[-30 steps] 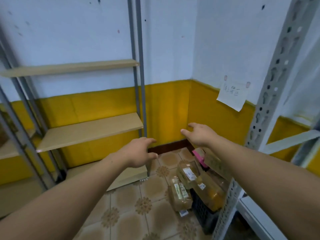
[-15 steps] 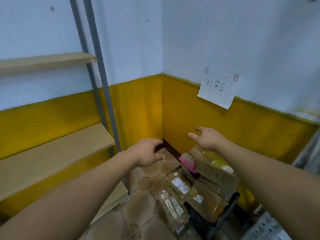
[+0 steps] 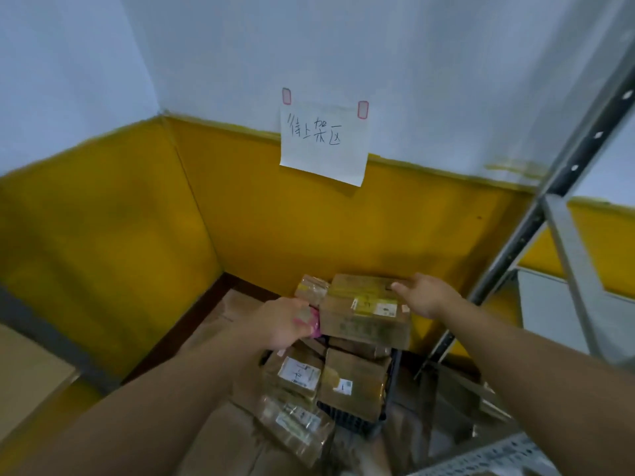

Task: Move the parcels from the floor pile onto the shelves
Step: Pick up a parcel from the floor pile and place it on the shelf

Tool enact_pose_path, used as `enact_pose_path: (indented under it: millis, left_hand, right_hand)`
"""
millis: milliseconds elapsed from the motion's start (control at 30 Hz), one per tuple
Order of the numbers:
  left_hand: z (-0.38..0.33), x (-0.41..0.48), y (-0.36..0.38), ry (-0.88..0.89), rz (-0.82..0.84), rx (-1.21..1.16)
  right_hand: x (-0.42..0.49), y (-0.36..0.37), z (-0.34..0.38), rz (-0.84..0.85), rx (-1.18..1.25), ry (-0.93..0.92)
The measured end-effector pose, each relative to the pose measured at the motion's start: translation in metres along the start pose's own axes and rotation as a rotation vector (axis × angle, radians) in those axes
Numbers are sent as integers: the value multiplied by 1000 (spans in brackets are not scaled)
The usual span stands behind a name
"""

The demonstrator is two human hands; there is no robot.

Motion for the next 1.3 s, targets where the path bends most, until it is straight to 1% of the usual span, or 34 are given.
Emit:
enact_pose_path:
  millis: [67, 233, 333, 433, 567, 633, 733, 767, 833, 933, 1033, 1133, 1200, 1300]
  left_hand:
    - [-2, 31, 1, 24, 36, -17]
    - [17, 119, 20, -8, 134, -45]
    - [25, 162, 34, -77, 203, -91]
    - [27, 204, 44, -76, 250, -75]
    - [33, 263, 70, -118, 263, -164]
    - [33, 284, 82, -137, 228, -211]
    - [30, 306, 105, -183, 229, -367]
    - [29, 312, 115, -184, 250, -433]
    - [25, 316, 130, -148, 268, -466]
    - [20, 312, 135, -118, 227, -531]
    - [21, 304, 133, -126, 203, -637]
    - [18, 285, 118, -130, 169, -690]
    - [16, 272, 103, -89, 134, -715]
    - [16, 254, 71, -65, 19, -679]
  right_hand:
    - [29, 11, -5, 31, 38, 14]
    - [85, 37, -9, 109, 119, 60]
    - [111, 50, -17, 140, 115, 121]
    - [134, 66, -27, 170, 147, 211]
    - [169, 98, -42, 136, 254, 287]
    - [184, 116, -53, 88, 325, 325]
    - [203, 144, -69, 46, 456, 450]
    - [206, 152, -72, 41, 524, 487]
    - [209, 167, -74, 41, 670, 536]
    - [205, 178, -75, 4, 784, 558]
    - [191, 173, -75, -40, 843, 567]
    - [165, 157, -74, -98, 868, 577]
    - [144, 143, -68, -124, 861, 575]
    - [114, 118, -50, -106, 797, 560]
Point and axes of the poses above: each hand's wrist, its own x-axis towards the middle knuckle, its own y-axis out of the palm, z = x × y, the point moved 3 cm from there along x, towards the middle knuckle, and after that the axes turned 3 degrees about -z, right-handed, at the moved point
